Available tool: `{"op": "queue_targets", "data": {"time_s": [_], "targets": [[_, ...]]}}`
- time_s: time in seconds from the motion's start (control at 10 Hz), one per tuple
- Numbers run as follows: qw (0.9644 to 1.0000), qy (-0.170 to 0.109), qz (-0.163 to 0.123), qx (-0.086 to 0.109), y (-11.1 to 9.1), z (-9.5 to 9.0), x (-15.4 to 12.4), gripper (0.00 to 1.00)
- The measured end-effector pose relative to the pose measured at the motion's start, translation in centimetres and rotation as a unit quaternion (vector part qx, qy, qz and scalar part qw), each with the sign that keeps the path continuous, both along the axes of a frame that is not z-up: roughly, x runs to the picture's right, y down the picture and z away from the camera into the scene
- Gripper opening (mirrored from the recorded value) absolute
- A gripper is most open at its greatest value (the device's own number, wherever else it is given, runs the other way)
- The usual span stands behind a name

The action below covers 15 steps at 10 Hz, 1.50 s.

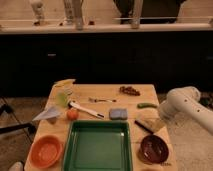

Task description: Place eraser in purple bowl

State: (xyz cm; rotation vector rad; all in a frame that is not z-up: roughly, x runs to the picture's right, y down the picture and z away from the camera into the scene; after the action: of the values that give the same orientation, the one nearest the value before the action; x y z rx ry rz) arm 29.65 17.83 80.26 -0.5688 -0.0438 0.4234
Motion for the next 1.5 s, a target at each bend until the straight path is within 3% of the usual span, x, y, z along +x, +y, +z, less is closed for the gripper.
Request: {"op": "queue_targets", "data": {"time_s": [0.7,1.5], "targets": [[0.9991,-0.038,0.004,0.015,1.0,1.3,-0.9,0.8],[0.9983,-0.058,0.001,0.002,2.6,3.2,-0.8,0.8]]}}
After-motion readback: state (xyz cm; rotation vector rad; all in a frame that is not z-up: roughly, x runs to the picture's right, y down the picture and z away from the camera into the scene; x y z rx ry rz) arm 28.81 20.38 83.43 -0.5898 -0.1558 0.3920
